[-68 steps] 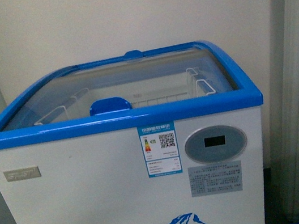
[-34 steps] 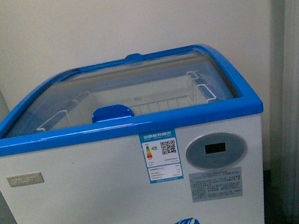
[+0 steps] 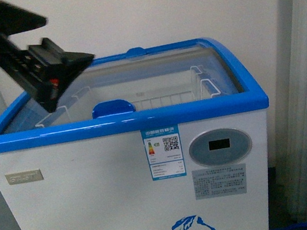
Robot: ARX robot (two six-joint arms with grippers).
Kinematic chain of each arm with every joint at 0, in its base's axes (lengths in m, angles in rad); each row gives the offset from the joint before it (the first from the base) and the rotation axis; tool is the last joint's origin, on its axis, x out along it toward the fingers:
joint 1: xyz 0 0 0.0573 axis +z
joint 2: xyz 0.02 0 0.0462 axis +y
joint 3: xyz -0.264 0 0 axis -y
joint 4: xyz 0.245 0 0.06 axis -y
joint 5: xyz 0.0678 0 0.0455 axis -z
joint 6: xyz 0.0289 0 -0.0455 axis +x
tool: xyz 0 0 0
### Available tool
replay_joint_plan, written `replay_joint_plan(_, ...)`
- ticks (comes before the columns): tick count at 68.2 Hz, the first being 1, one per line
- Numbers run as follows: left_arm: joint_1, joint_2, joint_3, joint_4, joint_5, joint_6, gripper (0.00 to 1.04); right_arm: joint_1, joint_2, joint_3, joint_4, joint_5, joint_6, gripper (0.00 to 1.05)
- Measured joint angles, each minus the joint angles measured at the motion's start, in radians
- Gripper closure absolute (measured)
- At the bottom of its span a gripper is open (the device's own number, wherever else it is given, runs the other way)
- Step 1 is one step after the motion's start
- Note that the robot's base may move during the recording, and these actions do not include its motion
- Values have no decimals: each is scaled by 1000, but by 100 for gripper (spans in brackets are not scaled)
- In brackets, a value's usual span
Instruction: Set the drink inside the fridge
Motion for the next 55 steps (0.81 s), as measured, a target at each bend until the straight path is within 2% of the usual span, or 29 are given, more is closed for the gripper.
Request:
replay_joint_plan(10, -23, 140, 151, -94, 7, 280, 8, 0, 0, 0, 0, 0, 0, 62)
replay_joint_plan(20, -25, 253, 274, -171, 5, 429, 8, 0, 0, 0, 0, 0, 0, 62)
replay_joint_plan(34, -31, 366, 395, -264, 2, 534, 8, 0, 0, 0, 0, 0, 0, 62)
replay_joint_plan(55, -31, 463, 543, -352, -4, 601, 8, 0, 0, 0, 0, 0, 0, 62)
